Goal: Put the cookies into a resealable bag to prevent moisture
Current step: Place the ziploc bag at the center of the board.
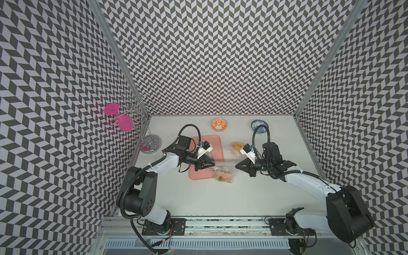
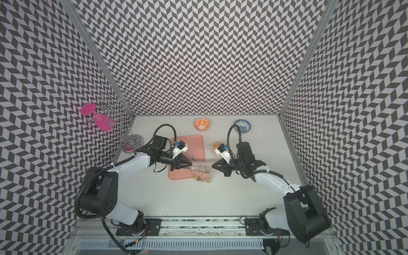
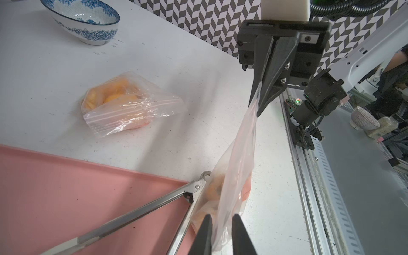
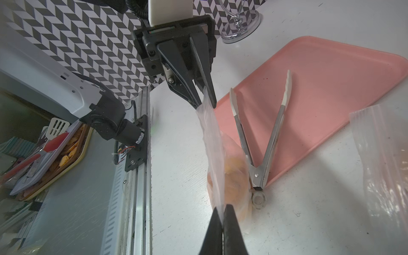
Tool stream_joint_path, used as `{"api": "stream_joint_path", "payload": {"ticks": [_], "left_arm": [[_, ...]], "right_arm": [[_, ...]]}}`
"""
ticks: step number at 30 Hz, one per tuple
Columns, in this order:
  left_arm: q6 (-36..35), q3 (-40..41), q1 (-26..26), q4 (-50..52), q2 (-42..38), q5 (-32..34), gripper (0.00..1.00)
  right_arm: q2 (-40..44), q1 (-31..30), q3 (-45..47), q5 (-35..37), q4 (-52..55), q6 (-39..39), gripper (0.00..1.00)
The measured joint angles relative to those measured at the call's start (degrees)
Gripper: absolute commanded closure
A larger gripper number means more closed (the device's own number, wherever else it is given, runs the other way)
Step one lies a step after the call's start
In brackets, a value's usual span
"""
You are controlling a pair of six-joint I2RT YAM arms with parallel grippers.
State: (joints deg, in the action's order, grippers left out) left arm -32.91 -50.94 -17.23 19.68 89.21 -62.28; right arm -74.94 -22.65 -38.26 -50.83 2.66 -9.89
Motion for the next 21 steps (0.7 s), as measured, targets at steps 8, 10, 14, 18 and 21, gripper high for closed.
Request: {"api": "stream_joint_path", "payload": {"ticks": [8,10,14,18,21], "left_arm": [[0.1,0.0,0.0,-0.2,0.8,-1.5,1.0],[0.1,0.0,0.0,-0.1,0.8,-2.1,1.0],[0.0,-0.9,0.0,2.0,0.8,-2.1,1.0],[-0.3,-2.8,-0.3,5.2,0.0,-0.4,1.0],[-0.7,-4.3,-1.4,7.7,-2.1,0.9,1.0]], "right_arm": [[0.0,0.5,0.7,-0.2,-0.5,0.4,1.0],[0.0,0.6,0.7,-0.1,-0.6,0.5,1.0],[0.0,0.7,0.7,0.3,-0.5,0.6,0.76],[0.7,0.5,0.0,2.3,0.6,-0.7,0.54],[1.4,-1.1,-2.5,5.4,2.7,-3.6,0.43]]}}
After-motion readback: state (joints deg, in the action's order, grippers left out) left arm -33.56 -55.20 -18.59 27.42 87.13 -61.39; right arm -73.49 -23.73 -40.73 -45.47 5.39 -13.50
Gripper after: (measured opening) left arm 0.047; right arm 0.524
